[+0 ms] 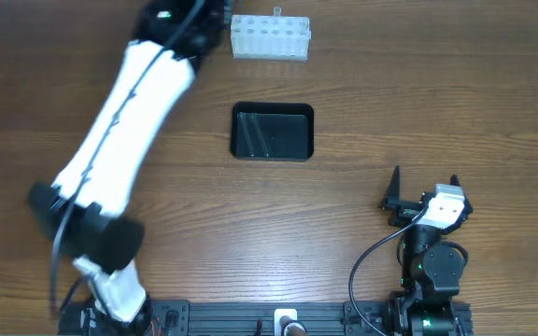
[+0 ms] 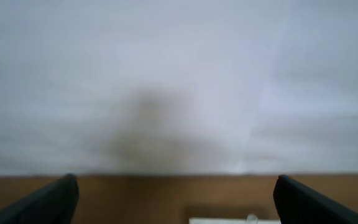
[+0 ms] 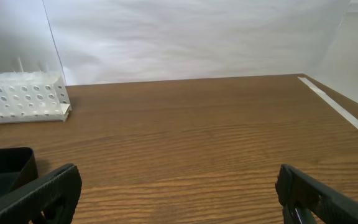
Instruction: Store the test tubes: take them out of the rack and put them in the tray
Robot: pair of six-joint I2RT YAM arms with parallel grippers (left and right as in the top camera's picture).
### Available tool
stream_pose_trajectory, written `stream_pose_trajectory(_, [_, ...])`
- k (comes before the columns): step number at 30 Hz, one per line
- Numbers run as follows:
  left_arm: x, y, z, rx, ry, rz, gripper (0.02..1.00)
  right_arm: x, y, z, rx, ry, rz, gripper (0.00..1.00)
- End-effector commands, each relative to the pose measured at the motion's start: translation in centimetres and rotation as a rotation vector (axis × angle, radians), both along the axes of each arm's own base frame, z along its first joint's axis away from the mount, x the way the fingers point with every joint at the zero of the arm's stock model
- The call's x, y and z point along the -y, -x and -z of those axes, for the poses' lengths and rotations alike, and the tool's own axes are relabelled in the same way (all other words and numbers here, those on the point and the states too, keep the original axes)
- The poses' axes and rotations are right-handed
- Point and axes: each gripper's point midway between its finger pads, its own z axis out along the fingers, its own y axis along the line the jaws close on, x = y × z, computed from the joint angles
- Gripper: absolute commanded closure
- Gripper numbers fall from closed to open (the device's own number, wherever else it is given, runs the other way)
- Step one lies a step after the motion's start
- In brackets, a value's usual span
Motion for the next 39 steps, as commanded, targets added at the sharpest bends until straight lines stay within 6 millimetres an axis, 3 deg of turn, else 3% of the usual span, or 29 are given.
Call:
stream_pose_trajectory(1, [-4.3, 4.3, -4.3, 0.054, 0.019, 0.065, 0.02, 0.1, 0.0, 0.2, -0.002, 0.003, 0.001, 0.009])
stream_pose_trajectory(5, [-7.6, 7.7, -4.8, 0.106, 0.06, 0.095, 0.02, 0.1, 0.0, 0.2, -0.002, 0.003, 0.001, 0.009])
stream_pose_trajectory(10, [-11.2, 13.7, -3.2, 0.196, 0.089, 0.103, 0.023, 0.1, 0.0, 0.2, -0.002, 0.004, 0.001, 0.009])
stream_pose_trajectory(15, [-13.8, 20.4, 0.1, 0.282, 0.099, 0.116, 0.023, 0.1, 0.0, 0.2, -0.002, 0.003, 0.001, 0.007])
stream_pose_trajectory(18, [-15.1, 24.5, 3.1, 0.324, 0.092, 0.083, 0.023, 0.1, 0.0, 0.2, -0.002, 0.003, 0.001, 0.007])
stream_pose_trajectory(22, [-16.0, 28.0, 6.7, 0.365, 0.083, 0.052, 0.02, 0.1, 0.0, 0.2, -0.002, 0.003, 0.001, 0.007])
stream_pose_trajectory(26, [-16.4, 30.0, 10.7, 0.401, 0.075, 0.038, 0.02, 0.1, 0.0, 0.2, -0.002, 0.004, 0.001, 0.007])
stream_pose_trajectory(33, [-16.3, 30.3, 15.6, 0.395, 0.076, 0.039, 0.02, 0.1, 0.0, 0.2, -0.002, 0.003, 0.001, 0.007])
stream_pose_trajectory(39, [-16.3, 30.2, 15.9, 0.39, 0.077, 0.039, 0.02, 0.1, 0.0, 0.2, -0.002, 0.003, 0.001, 0.007])
